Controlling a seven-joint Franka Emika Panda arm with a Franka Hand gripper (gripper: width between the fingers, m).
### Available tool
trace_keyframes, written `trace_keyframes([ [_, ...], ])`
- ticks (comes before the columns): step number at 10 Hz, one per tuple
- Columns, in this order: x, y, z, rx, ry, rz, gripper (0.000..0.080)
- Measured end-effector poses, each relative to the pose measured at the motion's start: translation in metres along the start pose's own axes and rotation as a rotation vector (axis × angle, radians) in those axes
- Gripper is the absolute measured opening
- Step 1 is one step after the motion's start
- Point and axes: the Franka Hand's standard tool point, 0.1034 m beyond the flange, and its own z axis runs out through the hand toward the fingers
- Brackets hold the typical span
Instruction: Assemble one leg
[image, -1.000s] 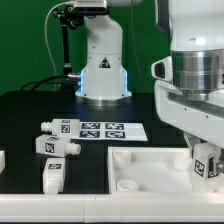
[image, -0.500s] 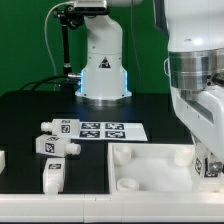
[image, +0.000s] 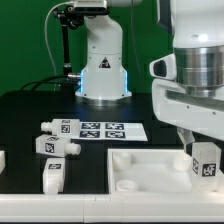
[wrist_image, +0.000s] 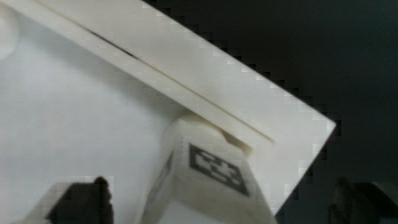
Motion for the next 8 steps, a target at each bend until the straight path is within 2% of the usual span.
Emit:
trace_keyframes([
  [1, 0.0013, 0.0011, 0.0003, -0.001, 0.000, -0.031, 0.0643],
  [3, 0.0029, 0.0022, 0.0002, -0.006, 0.004, -0.177, 0.0648],
  [4, 0.0033, 0.0033, 0.0004, -0.024, 0.014, -0.320, 0.0648],
  [5, 0.0029, 0.0036, 0.0007, -0.053, 0.027, -0.540, 0.0649],
  [6, 0.0056, 0.0037, 0.0004, -0.056, 0.035, -0.713, 0.0649],
  [8, 0.0096, 0.0050, 0.0004, -0.052, 0.046, -0.716, 0.0620],
])
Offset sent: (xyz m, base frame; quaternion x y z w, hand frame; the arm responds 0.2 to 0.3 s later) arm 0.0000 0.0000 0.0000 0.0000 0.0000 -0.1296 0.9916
